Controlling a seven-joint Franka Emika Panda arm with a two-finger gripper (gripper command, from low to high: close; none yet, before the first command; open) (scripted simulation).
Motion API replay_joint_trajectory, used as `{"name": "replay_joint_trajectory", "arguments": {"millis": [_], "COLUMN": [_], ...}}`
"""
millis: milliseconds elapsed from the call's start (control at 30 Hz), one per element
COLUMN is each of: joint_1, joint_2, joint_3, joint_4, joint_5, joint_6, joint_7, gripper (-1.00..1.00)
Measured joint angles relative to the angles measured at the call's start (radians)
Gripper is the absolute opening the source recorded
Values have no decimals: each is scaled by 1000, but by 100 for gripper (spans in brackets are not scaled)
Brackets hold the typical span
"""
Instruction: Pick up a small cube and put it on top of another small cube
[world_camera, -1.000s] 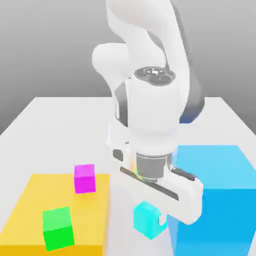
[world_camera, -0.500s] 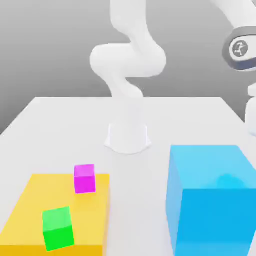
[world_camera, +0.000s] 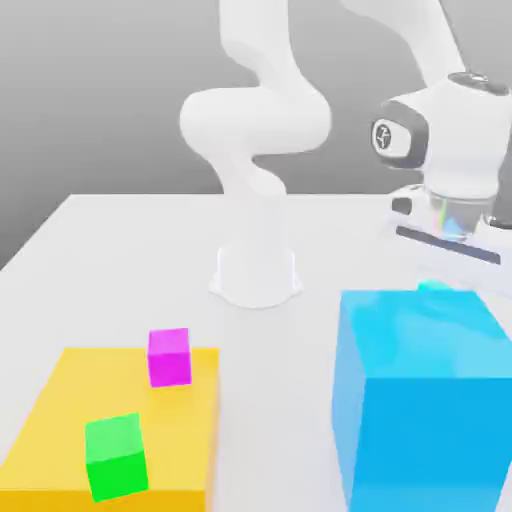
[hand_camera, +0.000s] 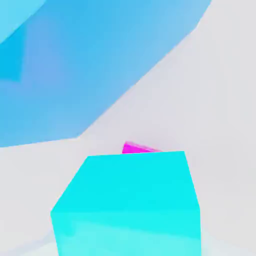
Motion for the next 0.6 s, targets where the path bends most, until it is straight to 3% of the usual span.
{"name": "replay_joint_trajectory", "arguments": {"millis": [300,600], "joint_1": [-75,-131], "joint_2": [103,231], "joint_3": [47,36], "joint_4": [-5,-5], "joint_5": [-130,-375], "joint_6": [102,193], "joint_7": [97,269], "gripper": [-100,-100]}}
